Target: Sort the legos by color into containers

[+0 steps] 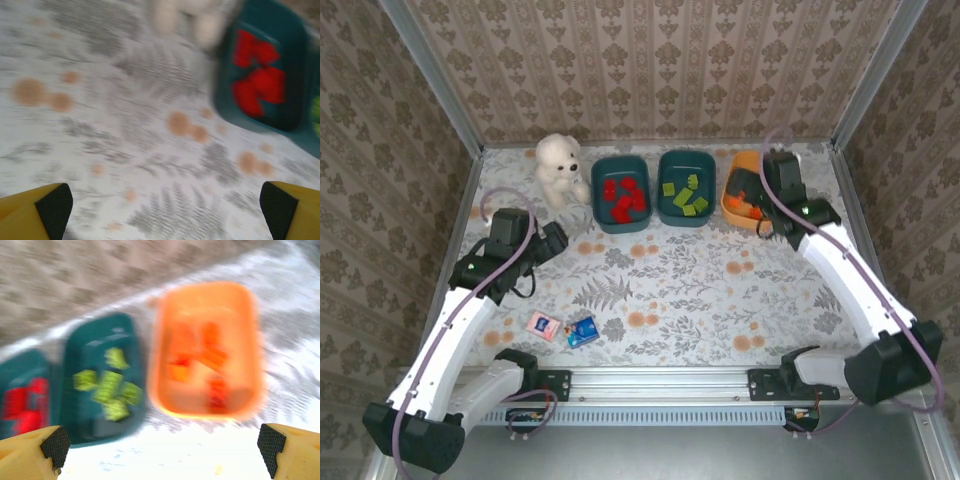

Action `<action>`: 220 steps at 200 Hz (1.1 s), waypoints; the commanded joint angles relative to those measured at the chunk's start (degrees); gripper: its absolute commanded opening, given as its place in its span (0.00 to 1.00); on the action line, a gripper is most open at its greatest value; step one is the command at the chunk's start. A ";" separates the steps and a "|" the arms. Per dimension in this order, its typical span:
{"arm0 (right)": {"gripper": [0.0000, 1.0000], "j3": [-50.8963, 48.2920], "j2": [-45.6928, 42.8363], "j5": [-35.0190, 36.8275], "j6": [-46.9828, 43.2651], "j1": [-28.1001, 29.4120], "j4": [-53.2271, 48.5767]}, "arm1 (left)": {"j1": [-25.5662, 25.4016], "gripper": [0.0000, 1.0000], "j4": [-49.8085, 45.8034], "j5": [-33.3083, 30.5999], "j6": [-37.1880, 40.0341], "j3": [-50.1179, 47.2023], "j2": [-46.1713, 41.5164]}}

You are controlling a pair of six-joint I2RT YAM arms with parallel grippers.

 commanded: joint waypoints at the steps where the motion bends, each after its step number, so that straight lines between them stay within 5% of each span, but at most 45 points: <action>1: 1.00 -13.06 -9.55 11.18 0.80 -2.58 2.60 | -0.43 1.00 -5.51 -26.79 -2.23 -2.64 1.71; 28: 1.00 -34.02 -19.94 17.88 -12.15 -3.61 31.15 | -0.19 1.00 21.29 -35.82 22.95 -14.65 2.94; 49: 1.00 -37.36 -14.77 16.46 -19.82 -4.29 36.90 | 3.08 1.00 42.56 -27.56 37.56 -22.47 6.66; 75: 1.00 -38.83 -6.57 9.96 -22.74 -5.09 45.11 | 9.09 1.00 49.15 -17.55 36.19 -21.77 15.38; 121: 1.00 -37.92 7.93 2.83 -26.06 -9.22 61.55 | 13.67 1.00 66.15 -8.99 38.95 -19.20 31.32; 163: 1.00 -36.19 14.95 -6.24 -26.39 -12.58 66.51 | 17.75 1.00 72.14 0.92 43.75 -17.78 36.10; 180: 1.00 -39.45 14.47 -8.52 -27.27 -12.63 72.05 | 17.30 1.00 83.19 1.79 44.70 -25.30 33.59; 206: 1.00 -49.10 17.85 -9.32 -28.04 -12.61 93.61 | 16.39 1.00 109.39 -0.48 46.32 -36.59 37.40; 220: 1.00 -48.96 16.30 -9.21 -27.67 -12.63 90.69 | 16.08 1.00 102.68 -0.34 45.34 -34.97 35.34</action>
